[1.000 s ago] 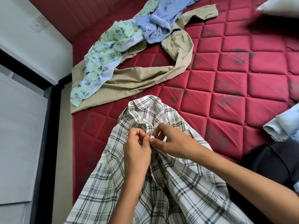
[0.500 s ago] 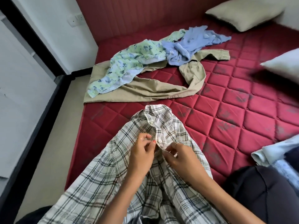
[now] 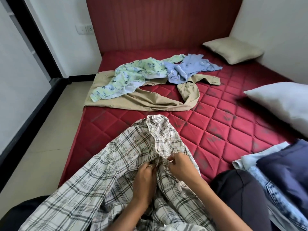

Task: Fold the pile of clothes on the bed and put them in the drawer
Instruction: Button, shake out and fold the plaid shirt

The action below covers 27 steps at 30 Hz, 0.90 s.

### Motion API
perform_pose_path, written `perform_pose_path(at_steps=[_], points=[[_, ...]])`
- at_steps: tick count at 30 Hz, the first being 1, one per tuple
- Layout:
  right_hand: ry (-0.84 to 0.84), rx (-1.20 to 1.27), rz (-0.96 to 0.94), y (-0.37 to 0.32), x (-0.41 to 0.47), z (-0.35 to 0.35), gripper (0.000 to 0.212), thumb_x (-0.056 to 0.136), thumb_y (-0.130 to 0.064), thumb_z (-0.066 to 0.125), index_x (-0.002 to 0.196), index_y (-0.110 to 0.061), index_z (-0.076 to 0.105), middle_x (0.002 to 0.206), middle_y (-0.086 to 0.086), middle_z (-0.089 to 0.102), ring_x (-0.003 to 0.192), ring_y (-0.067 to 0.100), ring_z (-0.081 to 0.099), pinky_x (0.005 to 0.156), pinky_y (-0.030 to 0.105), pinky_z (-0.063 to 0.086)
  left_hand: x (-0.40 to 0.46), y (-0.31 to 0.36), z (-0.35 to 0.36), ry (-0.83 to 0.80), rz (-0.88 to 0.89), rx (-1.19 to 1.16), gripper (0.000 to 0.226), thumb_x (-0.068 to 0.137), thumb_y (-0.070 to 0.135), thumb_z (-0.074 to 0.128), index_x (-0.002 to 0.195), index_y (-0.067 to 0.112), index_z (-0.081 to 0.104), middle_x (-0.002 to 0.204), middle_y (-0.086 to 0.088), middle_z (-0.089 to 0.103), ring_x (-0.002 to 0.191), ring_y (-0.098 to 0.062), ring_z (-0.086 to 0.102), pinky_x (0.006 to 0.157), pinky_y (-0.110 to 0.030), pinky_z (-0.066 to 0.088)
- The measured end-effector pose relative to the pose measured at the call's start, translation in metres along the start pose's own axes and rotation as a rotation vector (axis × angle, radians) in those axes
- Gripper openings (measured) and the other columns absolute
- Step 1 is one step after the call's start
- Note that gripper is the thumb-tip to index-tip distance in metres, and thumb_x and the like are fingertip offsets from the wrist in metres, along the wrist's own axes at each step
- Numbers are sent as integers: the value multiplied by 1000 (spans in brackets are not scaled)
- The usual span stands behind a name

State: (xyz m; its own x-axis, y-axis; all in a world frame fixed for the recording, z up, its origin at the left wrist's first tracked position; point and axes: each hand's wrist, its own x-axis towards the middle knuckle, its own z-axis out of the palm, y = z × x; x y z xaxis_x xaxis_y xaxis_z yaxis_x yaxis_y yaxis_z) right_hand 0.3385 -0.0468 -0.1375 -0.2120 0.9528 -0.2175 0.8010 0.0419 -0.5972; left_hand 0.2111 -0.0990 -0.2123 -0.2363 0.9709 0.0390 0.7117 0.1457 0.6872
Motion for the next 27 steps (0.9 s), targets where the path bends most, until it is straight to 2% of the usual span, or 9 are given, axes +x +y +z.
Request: perform_pose_path(at_steps=[3, 5, 7, 11, 13, 15, 17, 22, 27], points=[[14, -31, 122, 0, -1, 1, 14, 82, -7, 54, 78, 1, 64, 69, 12, 60, 66, 24, 53, 57, 26, 35, 3, -3, 10, -3, -44, -5, 27, 102, 20, 40, 82, 23, 58, 82, 14, 54, 73, -8, 51, 57, -13, 35], [44, -1, 178, 0, -4, 2, 21, 82, -11, 54, 63, -5, 48, 60, 5, 44, 61, 24, 47, 54, 27, 30, 6, -4, 15, 2, -58, 20, 27, 102, 17, 37, 84, 18, 58, 80, 13, 52, 72, -7, 49, 55, -13, 35], [68, 46, 241, -1, -8, 5, 31, 83, -13, 55, 58, -10, 38, 60, 3, 42, 63, 23, 46, 55, 27, 31, 6, -2, 15, 0, -48, 65, 26, 102, 15, 37, 92, 13, 61, 78, 7, 54, 66, -8, 49, 52, -9, 38], [111, 115, 257, -4, -15, 9, 13, 87, -15, 54, 80, -5, 60, 80, 7, 58, 76, 25, 57, 63, 27, 40, -1, 7, 0, 70, -27, 20, 15, 97, 11, 52, 102, 7, 65, 81, -3, 59, 62, -8, 51, 49, -16, 40], [137, 172, 208, -8, -21, 5, 14, 92, -17, 55, 86, -6, 62, 72, 3, 59, 63, 15, 56, 54, 25, 38, -5, 11, -15, 120, -37, -53, 11, 93, 10, 59, 100, 4, 65, 80, -7, 60, 57, -6, 45, 48, -13, 40], [145, 255, 174, -12, -31, 0, 16, 94, -17, 58, 81, -9, 60, 57, -3, 52, 40, 2, 46, 39, 17, 33, -12, 15, -31, 111, -113, -135, 11, 91, 8, 61, 100, 4, 66, 84, -9, 64, 58, -7, 49, 45, -11, 40], [138, 314, 169, -17, -41, -2, 17, 93, -20, 60, 80, -9, 62, 52, -4, 51, 31, -1, 41, 35, 14, 30, -19, 25, -47, 93, -206, -239, 8, 90, 7, 62, 97, 8, 66, 86, -5, 67, 61, -7, 58, 46, -11, 44], [54, 374, 178, -30, -64, -2, 15, 87, -16, 65, 72, -11, 66, 58, 0, 59, 41, 5, 46, 36, 16, 35, -41, 55, -78, 147, -281, -425, 11, 88, 9, 66, 89, 19, 62, 75, 11, 61, 61, 1, 55, 47, -5, 42], [136, 268, 122, -34, -78, -4, 29, 81, -24, 72, 58, -17, 56, 52, -4, 53, 46, 7, 45, 42, 17, 31, -55, 65, -96, 74, -210, -315, 9, 87, 21, 69, 85, 23, 61, 66, 12, 59, 50, 0, 51, 45, -11, 41]])
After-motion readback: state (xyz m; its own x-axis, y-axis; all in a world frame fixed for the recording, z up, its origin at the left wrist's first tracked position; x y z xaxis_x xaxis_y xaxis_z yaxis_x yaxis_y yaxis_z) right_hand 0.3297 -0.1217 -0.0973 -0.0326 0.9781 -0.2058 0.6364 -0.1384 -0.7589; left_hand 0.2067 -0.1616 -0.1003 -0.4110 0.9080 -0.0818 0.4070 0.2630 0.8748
